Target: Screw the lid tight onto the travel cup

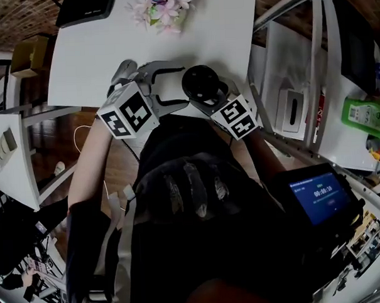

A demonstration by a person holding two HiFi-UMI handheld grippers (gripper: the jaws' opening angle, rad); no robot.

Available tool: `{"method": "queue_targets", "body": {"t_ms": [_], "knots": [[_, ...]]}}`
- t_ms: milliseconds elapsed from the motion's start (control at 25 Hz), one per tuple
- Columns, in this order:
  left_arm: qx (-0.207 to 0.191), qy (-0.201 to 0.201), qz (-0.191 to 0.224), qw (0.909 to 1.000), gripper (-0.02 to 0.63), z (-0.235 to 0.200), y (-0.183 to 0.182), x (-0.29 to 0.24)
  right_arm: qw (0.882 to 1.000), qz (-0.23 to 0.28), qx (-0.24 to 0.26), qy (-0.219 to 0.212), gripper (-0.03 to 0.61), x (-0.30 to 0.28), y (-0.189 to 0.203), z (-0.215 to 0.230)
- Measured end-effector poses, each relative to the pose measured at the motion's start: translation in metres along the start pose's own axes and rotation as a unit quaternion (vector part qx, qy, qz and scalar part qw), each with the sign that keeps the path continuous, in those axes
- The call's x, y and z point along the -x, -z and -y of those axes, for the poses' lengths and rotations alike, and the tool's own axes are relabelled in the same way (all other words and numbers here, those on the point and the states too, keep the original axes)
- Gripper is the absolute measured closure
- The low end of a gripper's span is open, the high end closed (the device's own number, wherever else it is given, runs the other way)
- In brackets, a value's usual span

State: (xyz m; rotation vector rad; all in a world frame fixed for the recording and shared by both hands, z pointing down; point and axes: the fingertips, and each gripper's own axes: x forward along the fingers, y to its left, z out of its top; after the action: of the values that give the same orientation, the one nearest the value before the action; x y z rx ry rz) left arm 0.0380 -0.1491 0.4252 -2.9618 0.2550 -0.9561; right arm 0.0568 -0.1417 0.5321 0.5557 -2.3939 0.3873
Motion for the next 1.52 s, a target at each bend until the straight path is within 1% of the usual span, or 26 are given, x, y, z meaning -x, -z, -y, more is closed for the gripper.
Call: {"method": "queue_targets", "body": {"t_ms": [120,240,320,400,560,760,880,1040,1240,1360,1520], "knots": [[-0.008,0.021,0.000,0.9998,0.275,0.002,-0.001,-0.008,1.000,0.001,0.004,-0.003,0.230,-0.003,-0.002,-0.001],[-0.009,0.025,0.010,0.9996,0.275,0.001,-0.004,-0.013,1.000,0.000,0.001,-0.002,0.230,-0.003,-0.002,-0.001],[-0.008,0.022,0.015,0.9996,0.275,0.000,-0.004,-0.015,1.000,0.000,-0.002,0.000,0.230,-0.002,-0.001,0.000],[-0.003,0.017,0.031,0.9994,0.276,0.001,-0.006,-0.015,1.000,0.001,-0.003,0.003,0.230,-0.002,-0.001,0.001],[0.022,0.004,0.056,0.9982,0.276,0.002,-0.008,-0.016,1.000,-0.002,-0.007,0.005,0.232,-0.002,0.001,0.000],[0.037,-0.008,0.074,0.9965,0.276,0.002,-0.009,-0.015,1.000,-0.008,-0.012,0.009,0.232,-0.001,0.001,0.000],[0.046,-0.023,0.083,0.9953,0.276,0.002,-0.007,-0.011,1.000,-0.011,-0.013,0.004,0.230,-0.005,0.000,-0.002],[0.054,-0.048,0.081,0.9941,0.275,0.001,-0.008,-0.011,1.000,-0.011,-0.013,-0.001,0.230,-0.006,-0.001,-0.002],[0.063,-0.067,0.084,0.9921,0.274,0.002,-0.010,-0.015,1.000,-0.008,-0.015,-0.001,0.229,-0.005,0.002,-0.001],[0.064,-0.066,0.084,0.9923,0.273,0.004,-0.013,-0.019,1.000,-0.010,-0.016,0.002,0.229,-0.001,0.006,0.001],[0.054,-0.054,0.073,0.9944,0.272,0.005,-0.010,-0.016,1.000,-0.010,-0.019,0.002,0.229,-0.003,0.005,0.000]]}}
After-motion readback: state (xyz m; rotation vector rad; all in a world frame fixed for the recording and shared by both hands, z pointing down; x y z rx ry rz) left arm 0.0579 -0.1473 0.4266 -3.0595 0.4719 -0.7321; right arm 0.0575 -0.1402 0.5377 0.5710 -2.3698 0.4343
